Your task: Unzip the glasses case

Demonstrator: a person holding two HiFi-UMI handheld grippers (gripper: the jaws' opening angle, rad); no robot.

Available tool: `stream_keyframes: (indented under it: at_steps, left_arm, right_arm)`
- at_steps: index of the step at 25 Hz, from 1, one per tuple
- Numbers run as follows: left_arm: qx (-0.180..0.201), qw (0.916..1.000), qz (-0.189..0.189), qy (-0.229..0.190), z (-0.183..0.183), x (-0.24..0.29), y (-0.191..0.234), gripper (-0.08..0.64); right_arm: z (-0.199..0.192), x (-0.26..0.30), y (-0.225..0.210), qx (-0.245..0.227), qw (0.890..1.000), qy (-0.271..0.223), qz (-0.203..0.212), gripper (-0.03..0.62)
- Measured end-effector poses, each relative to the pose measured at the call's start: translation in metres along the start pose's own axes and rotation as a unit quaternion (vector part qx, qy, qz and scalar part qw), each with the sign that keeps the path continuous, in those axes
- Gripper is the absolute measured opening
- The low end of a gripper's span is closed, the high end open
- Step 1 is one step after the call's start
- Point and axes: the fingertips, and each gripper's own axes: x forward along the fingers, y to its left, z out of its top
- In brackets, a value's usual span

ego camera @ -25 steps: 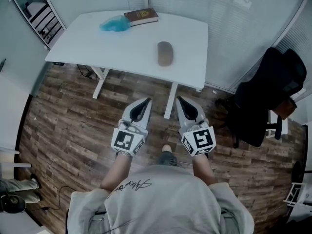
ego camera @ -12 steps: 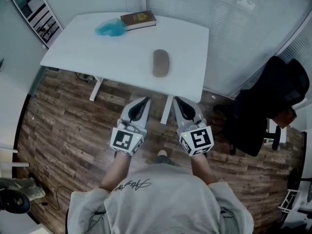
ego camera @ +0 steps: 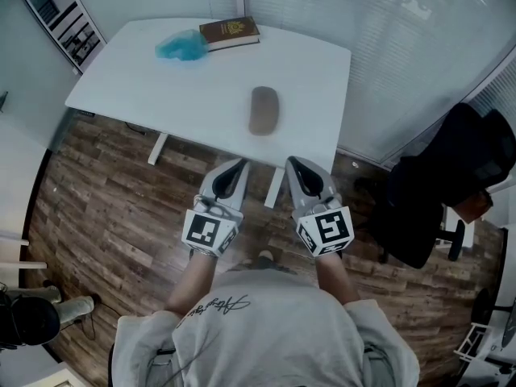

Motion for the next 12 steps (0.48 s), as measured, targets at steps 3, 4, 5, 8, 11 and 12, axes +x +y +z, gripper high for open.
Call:
stream_keyframes:
  at_steps: [3,4,5,8,11,12]
  left_arm:
    - [0.003,1.0,0.001,0.002,0.0024,0.0027,0.0008,0.009]
    - [0.004,1.0,0.002,0.003,0.0034,0.0029,0.0012,0.009]
    - [0.004,1.0,0.002,0.003,0.0031,0.0032,0.0019,0.009]
    - [-0.001,1.0,0.005,0.006,0.001,0.006,0.0048,0.009]
    - [-0.003,0.9999,0.007,0.008,-0.0007,0.0089,0.0061,0.009]
    - [-0.002,0.9999,0.008,0.009,-0.0003,0.0095,0.0057,0.009]
  right_arm:
    - [-0.0009,0.0021,-0.0012,0.001,1.0,0.001,0.001,0.002]
    - [-0.0015,0.0025,-0.001,0.001,1.0,0.002,0.002,0.003]
    - [-0.0019,0.003,-0.0008,0.002,1.0,0.002,0.003,0.002]
    - [-0.0021,0.0054,-0.0022,0.003,1.0,0.001,0.004,0.002]
    - [-0.0015,0.0074,-0.0031,0.002,1.0,0.001,0.006,0.002]
    - [-0.0012,0.0072,-0.0029,0.001,1.0,0.001,0.008,0.002]
